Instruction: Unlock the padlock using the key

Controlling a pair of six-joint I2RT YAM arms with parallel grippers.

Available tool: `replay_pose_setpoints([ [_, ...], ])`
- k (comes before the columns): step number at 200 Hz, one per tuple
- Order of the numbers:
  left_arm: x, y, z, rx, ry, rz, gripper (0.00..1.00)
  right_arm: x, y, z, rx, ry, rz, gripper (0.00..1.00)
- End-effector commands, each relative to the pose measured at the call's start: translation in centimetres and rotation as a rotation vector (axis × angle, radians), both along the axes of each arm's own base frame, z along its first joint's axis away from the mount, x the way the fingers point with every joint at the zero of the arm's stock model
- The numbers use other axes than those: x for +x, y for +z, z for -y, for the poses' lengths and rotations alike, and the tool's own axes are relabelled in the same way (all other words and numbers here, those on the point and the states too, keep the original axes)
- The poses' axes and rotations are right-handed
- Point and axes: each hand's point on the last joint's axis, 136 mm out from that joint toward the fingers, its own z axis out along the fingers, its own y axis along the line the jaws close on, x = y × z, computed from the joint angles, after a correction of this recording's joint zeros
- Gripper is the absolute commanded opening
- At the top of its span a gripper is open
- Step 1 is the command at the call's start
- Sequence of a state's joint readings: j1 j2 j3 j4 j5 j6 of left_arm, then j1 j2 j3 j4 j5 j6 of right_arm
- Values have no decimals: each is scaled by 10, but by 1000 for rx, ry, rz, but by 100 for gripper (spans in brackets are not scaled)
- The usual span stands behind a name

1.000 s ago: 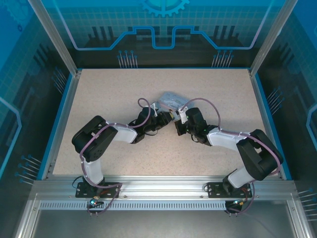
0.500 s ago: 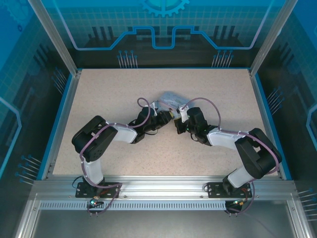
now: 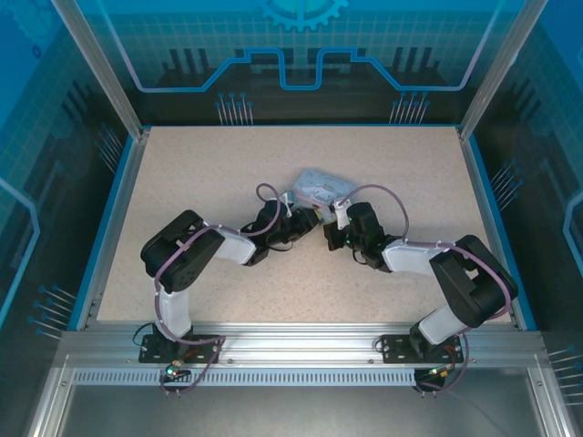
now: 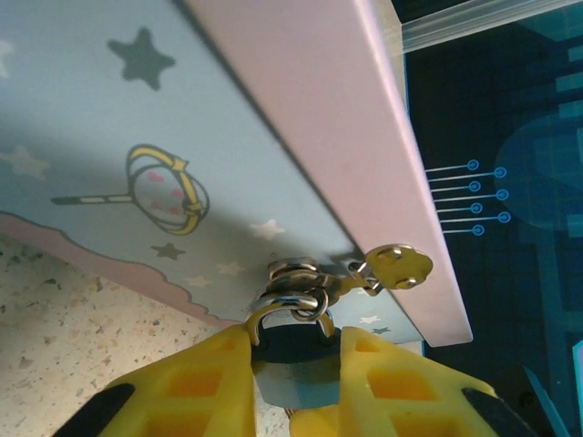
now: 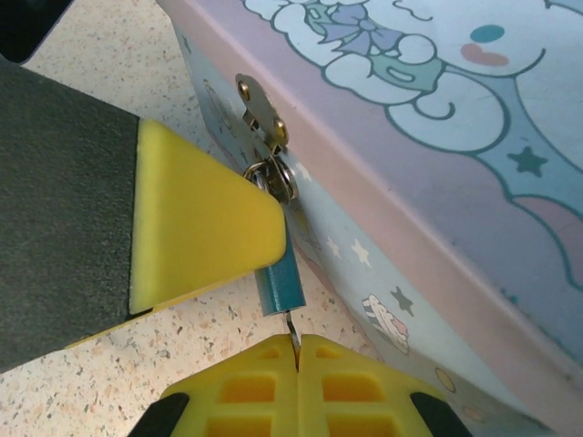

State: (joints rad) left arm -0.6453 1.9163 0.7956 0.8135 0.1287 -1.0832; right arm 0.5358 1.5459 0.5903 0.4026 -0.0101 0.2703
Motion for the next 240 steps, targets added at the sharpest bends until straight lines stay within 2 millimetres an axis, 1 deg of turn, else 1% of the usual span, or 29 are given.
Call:
replay_pose_setpoints([
  [1, -12, -17, 5, 5, -31, -47, 29, 5, 0, -4, 11, -2, -20, 0],
  [26, -13, -16, 3, 15, -26, -43, 37, -2, -13, -2, -15, -8, -74, 0],
  [44, -14, -14, -4, 31, -12, -34, 40, -6, -19, -1, -17, -14, -99, 0],
  [68, -16, -8, -15, 41, 10, -18, 49, -9, -19, -3, -10, -14, -118, 0],
  [85, -17, -6, -28, 44, 38, -15, 55, -11, -18, -7, 3, -9, -128, 0],
  [109, -19, -7, -46, 17, 80, -34, 56, -14, -13, -12, 19, -10, -142, 0],
  [122, -22, -9, -50, -18, 93, -48, 53, -13, -9, -15, 46, -21, -153, 0],
  [139, -25, -9, -49, -57, 96, -60, 51, -14, -4, -17, 82, -44, -165, 0],
  [142, -25, -9, -49, -62, 96, -63, 51, -18, -6, -15, 75, -47, -183, 0],
  [150, -25, -9, -49, -79, 102, -70, 51, -19, -5, -15, 84, -55, -190, 0],
  [177, -25, -8, -41, -144, 102, -83, 51, -21, 1, -17, 127, -74, -210, 0],
  [210, -27, -7, -25, -173, 78, -91, 51, -23, -2, -22, 149, -81, -238, 0],
  [240, -28, -8, -19, -180, 74, -96, 51, -24, -2, -25, 161, -79, -247, 0],
])
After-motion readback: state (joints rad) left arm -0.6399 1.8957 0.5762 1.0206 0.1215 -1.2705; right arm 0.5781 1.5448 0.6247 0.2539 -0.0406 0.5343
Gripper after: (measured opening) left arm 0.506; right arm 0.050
